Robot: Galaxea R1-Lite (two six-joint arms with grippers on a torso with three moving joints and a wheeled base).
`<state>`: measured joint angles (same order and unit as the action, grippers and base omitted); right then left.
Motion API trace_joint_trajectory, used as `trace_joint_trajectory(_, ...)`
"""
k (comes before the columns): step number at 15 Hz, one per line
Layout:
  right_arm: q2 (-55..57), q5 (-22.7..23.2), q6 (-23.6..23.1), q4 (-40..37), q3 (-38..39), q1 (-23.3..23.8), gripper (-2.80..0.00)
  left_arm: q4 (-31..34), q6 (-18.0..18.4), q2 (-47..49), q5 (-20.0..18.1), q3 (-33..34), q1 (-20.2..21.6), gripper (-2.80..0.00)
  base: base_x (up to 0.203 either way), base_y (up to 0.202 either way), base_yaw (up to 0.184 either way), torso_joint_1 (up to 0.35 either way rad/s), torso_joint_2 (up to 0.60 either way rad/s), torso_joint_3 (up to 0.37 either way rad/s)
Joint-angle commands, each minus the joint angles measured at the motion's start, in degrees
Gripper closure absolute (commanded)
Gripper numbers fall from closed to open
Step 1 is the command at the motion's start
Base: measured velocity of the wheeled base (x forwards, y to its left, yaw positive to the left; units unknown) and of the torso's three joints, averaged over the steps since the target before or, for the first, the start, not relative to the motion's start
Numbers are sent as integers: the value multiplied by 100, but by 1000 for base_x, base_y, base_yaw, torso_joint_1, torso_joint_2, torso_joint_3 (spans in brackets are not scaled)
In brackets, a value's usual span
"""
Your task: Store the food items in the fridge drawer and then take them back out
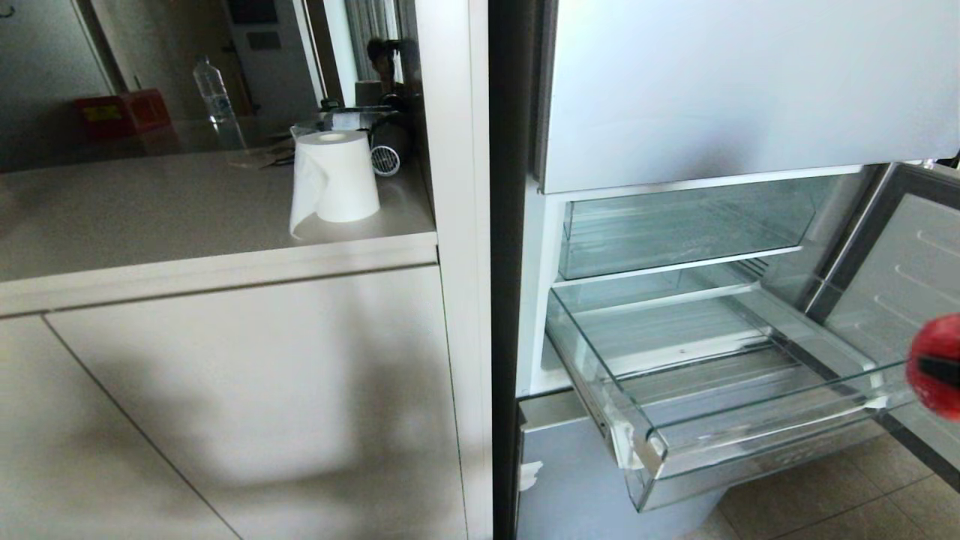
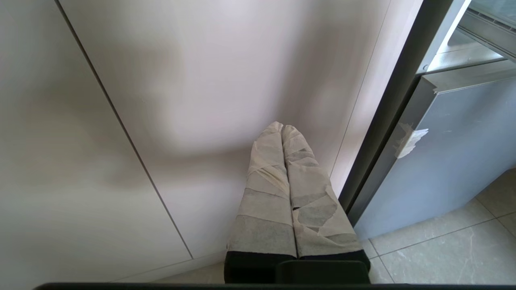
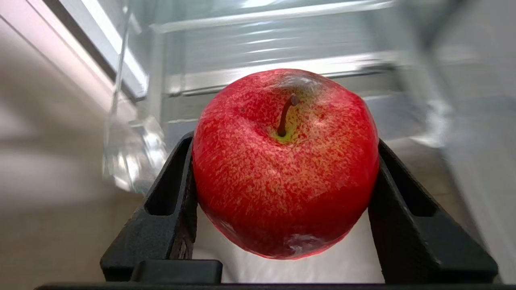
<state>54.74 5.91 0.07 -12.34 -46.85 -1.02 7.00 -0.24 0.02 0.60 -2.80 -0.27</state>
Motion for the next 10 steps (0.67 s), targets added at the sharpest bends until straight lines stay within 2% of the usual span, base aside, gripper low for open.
trace_joint_trajectory(1, 1729, 127, -6, 42, -644, -121, 0, 3, -2, -2, 2, -1, 0, 0, 0, 0, 0, 0, 0, 0)
trace_joint_trajectory(6, 4054, 334, 19, 425, -1955, -361, 0, 3, -2, -2, 2, -1, 0, 0, 0, 0, 0, 0, 0, 0)
trace_joint_trajectory(10, 5110, 344, 56, 981, -2215, -394, 0, 3, -2, 0, 2, -1, 0, 0, 0, 0, 0, 0, 0, 0)
